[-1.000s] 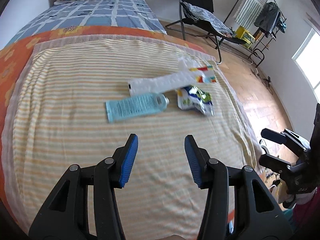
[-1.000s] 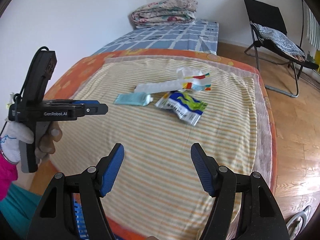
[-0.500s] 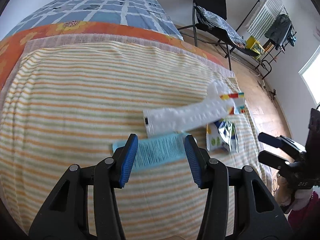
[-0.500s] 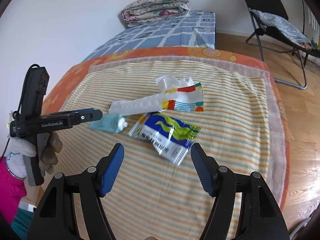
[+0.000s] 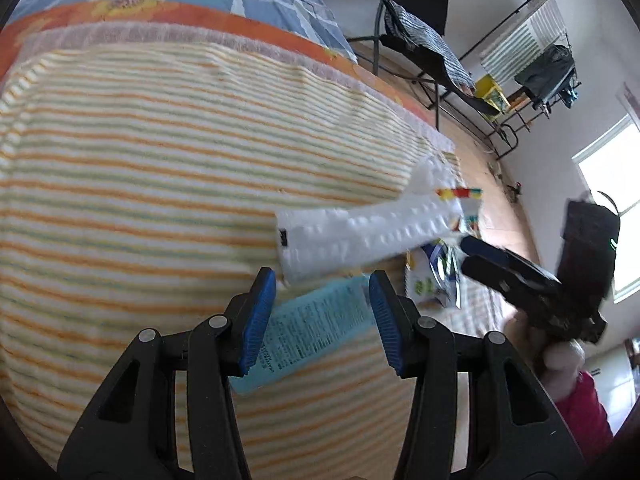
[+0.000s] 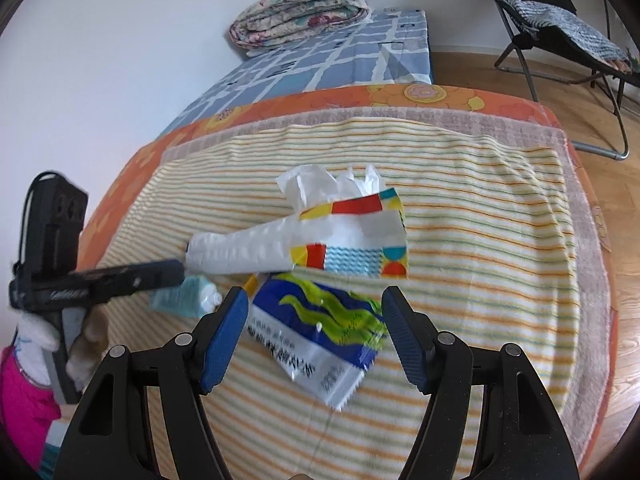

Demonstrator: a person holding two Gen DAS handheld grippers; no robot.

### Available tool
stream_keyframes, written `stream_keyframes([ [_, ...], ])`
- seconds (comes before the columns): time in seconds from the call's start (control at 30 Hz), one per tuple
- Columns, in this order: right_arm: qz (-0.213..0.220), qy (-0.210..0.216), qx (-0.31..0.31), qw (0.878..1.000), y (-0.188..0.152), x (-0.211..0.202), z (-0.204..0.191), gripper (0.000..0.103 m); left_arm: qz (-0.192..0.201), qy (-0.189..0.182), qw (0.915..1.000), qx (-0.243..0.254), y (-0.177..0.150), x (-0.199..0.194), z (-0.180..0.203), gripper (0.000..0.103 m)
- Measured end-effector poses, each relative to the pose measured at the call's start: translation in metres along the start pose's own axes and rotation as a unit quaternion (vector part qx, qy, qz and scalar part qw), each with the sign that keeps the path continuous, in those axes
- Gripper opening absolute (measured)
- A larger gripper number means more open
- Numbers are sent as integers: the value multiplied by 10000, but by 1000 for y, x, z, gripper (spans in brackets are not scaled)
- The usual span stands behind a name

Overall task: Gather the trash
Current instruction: 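Grasp the blue tube with the left tool while the right tool grasps the blue snack wrapper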

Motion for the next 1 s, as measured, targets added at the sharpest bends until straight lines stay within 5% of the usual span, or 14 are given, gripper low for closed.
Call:
stream_keyframes([
  [0.23, -130, 183, 360, 9991, 3, 22, 12, 69, -277, 161, 9970, 698, -25, -3, 24, 49],
  [0.43, -271, 343, 230, 9988, -4, 14, 10, 69, -289, 828, 9833, 1597, -43, 0, 47, 50],
  [0.67, -597, -89, -674, 9959, -15, 18, -15, 69, -87, 1460, 9714, 1869, -46, 7, 56, 42],
  [1.0, -596, -619, -1113, 9901, -25, 32, -30, 69, -22, 1456, 9733, 1777, -48, -1, 44, 35],
])
Point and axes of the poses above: each gripper's, at about its wrist camera, not at the fingertips, and x roughly the way its jaws point, z to its right, y to its top, the point moved 4 cm from there along x, roughly the way its jaws point, and after that the axes turned 5 degrees about y, right-handed, at the moved point
